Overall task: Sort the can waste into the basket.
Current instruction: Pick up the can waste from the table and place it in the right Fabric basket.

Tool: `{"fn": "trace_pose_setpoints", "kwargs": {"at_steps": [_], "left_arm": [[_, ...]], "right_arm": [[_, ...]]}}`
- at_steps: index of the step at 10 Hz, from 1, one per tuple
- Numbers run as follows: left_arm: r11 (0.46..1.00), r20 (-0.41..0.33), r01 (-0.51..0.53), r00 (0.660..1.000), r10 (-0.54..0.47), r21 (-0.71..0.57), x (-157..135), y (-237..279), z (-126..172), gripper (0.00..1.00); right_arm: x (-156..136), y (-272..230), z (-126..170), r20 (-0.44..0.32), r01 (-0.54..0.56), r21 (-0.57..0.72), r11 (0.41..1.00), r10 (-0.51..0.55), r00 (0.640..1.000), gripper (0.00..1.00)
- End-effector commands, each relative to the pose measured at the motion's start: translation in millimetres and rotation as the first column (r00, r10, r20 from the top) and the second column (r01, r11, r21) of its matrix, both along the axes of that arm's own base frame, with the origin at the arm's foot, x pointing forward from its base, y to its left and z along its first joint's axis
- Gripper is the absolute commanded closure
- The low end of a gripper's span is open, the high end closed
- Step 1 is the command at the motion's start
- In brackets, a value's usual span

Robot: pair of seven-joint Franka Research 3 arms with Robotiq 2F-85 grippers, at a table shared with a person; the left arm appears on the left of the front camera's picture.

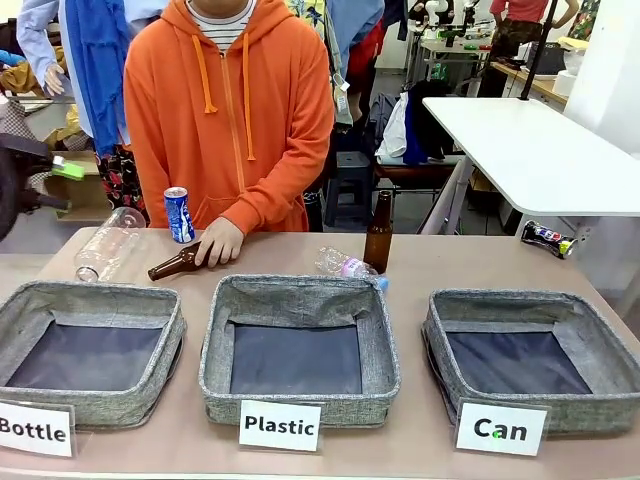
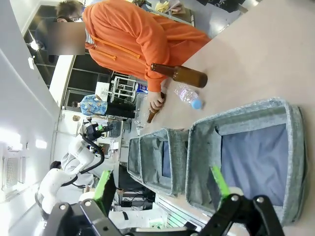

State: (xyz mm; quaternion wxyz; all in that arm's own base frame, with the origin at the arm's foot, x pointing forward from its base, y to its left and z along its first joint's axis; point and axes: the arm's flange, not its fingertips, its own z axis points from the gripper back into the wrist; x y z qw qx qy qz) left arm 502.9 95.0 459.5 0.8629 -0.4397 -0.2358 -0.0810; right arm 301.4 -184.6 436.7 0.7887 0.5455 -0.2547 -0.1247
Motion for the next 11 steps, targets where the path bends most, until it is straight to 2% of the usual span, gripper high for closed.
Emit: {"fn": "trace_pose_setpoints", "kwargs": {"at_steps": [1, 2, 3, 4, 6, 8, 11], "left_arm": [[0.993, 0.036, 0.115, 0.993, -0.115, 0.002, 29, -1, -12, 0.00], [0.994, -0.002, 0.111, 0.994, -0.111, -0.014, 31, 3, -7, 0.00], [0.992, 0.013, 0.117, 0.993, -0.116, -0.038, 15, 31, 15, 0.00], [0.989, 0.099, 0.117, 0.989, -0.108, -0.089, -23, 75, 39, 0.00], [0.978, 0.205, 0.035, 0.979, 0.009, -0.206, -92, 146, 59, 0.00], [0.951, 0.255, -0.074, 0.954, 0.155, -0.300, -151, 218, 62, 0.00], [0.881, 0.243, -0.148, 0.928, 0.281, -0.450, -207, 296, 38, 0.00]], "right_arm": [[3, -1, 3, 0.022, 0.002, 0.011, 1.000, -0.002, 1.000, 0.00], [3, -1, 3, 0.022, 0.002, 0.011, 1.000, -0.002, 1.000, 0.00], [3, -1, 3, 0.022, 0.002, 0.011, 1.000, -0.002, 1.000, 0.00], [3, -1, 3, 0.022, 0.002, 0.011, 1.000, -0.002, 1.000, 0.00], [3, -1, 3, 0.022, 0.002, 0.011, 1.000, -0.002, 1.000, 0.00], [3, -1, 3, 0.022, 0.002, 0.011, 1.000, -0.002, 1.000, 0.00], [3, -1, 3, 0.022, 0.002, 0.011, 1.000, -0.002, 1.000, 0.00]]}}
